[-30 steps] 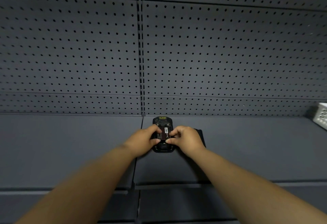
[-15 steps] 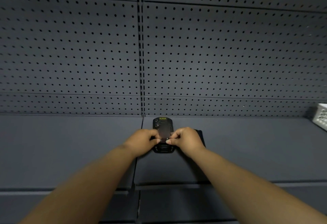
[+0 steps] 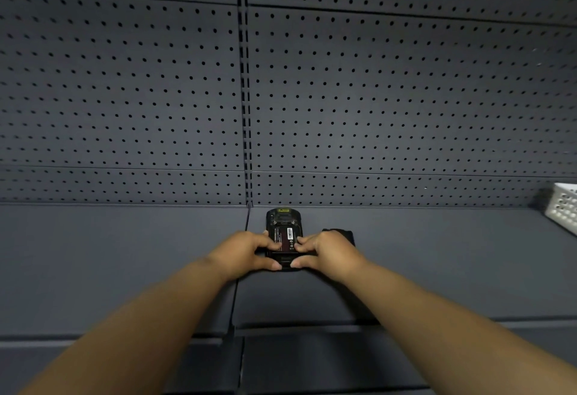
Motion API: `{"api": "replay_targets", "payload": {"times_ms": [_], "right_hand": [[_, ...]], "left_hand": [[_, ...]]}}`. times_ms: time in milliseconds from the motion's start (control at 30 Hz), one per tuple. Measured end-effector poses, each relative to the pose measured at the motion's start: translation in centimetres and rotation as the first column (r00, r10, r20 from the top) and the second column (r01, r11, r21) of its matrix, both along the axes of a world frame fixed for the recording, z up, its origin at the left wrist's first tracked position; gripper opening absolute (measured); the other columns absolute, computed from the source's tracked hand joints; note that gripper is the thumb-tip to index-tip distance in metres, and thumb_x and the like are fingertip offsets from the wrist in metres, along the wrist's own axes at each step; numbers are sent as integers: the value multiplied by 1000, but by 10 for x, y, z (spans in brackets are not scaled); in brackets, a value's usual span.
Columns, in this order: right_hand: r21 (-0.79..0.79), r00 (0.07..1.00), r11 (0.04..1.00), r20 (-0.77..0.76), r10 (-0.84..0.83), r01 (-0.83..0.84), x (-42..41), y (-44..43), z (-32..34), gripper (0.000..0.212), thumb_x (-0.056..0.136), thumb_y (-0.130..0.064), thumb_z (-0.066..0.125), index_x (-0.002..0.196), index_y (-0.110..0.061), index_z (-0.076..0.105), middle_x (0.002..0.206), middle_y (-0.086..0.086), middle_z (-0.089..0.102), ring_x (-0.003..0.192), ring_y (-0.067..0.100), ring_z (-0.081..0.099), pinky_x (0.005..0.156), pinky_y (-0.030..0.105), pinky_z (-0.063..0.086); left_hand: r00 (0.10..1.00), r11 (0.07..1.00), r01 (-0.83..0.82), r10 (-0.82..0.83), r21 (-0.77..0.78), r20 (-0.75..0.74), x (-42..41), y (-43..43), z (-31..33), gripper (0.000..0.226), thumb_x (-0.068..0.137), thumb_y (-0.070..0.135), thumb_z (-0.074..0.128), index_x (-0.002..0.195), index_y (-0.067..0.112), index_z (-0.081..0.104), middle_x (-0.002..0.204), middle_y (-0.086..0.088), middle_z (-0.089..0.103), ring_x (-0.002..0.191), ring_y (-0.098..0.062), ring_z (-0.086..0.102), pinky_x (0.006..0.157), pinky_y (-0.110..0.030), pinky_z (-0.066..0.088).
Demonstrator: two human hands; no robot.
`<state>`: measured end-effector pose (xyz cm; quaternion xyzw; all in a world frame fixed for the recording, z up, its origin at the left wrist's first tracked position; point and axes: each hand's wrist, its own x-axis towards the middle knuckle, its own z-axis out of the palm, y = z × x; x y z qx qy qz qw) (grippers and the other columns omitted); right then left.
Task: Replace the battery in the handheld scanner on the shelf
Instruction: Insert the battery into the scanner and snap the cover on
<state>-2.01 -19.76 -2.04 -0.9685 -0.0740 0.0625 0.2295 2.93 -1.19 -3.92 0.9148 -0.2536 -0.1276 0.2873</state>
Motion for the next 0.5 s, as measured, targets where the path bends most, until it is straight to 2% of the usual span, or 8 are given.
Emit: {"api": "replay_targets", "payload": {"times_ms": [133, 233, 267, 333, 400, 433, 500], "right_hand": [[-72, 999, 997, 3, 33, -33, 3, 1, 2, 47, 82, -33, 66, 124, -12, 62, 141, 5, 54, 130, 18, 50, 110, 26, 35], [21, 1000, 999, 9, -25, 24, 10, -8, 7, 39, 81, -40, 67, 110, -15, 72, 123, 4, 68, 114, 18, 62, 100, 28, 46], [29, 998, 998, 33, -55, 54, 15, -13, 10, 40, 81, -41, 66, 111, -16, 71, 121, 5, 69, 113, 20, 62, 99, 29, 46], [-21, 992, 993, 47, -118, 119, 24, -26, 17, 55, 82, -44, 64, 129, -16, 57, 137, 8, 56, 128, 23, 51, 109, 33, 38], [-160, 985, 975, -46, -165, 155, 29, -39, 22, 77, 80, -48, 65, 144, -17, 37, 155, 10, 30, 144, 26, 26, 117, 38, 22], [-245, 979, 959, -107, -176, 146, 30, -45, 24, 83, 79, -50, 65, 147, -17, 31, 157, 11, 24, 146, 27, 20, 118, 38, 19], [-359, 959, 926, -201, -201, 119, 33, -54, 24, 87, 76, -55, 64, 146, -16, 32, 152, 13, 30, 142, 30, 26, 116, 39, 24]], "left_hand": [[1000, 999, 15, -16, 31, 21, 1, -1, 0, 47, 77, 24, 73, 123, 17, 62, 137, -4, 57, 128, -14, 51, 111, -21, 30], [997, 995, 46, -51, 91, 56, 0, -1, 5, 47, 80, 28, 70, 124, 18, 60, 131, -1, 61, 120, -16, 56, 105, -23, 38], [995, 990, 56, -66, 127, 74, 0, -1, 7, 47, 81, 31, 69, 125, 19, 59, 130, -1, 61, 119, -17, 56, 103, -24, 40], [991, 981, 64, -84, 184, 101, 0, -1, 12, 49, 82, 37, 67, 127, 21, 56, 131, -2, 60, 119, -17, 55, 104, -27, 41], [991, 977, 72, -93, 199, 98, -1, 0, 16, 50, 82, 40, 65, 128, 23, 55, 134, -1, 57, 121, -17, 53, 106, -29, 40], [991, 975, 73, -95, 208, 96, -2, 0, 19, 51, 83, 42, 64, 129, 23, 55, 135, -1, 56, 123, -17, 51, 107, -29, 39], [991, 973, 70, -93, 220, 95, -2, 1, 22, 50, 83, 45, 61, 129, 25, 55, 135, -1, 55, 123, -17, 51, 107, -30, 39]]}}
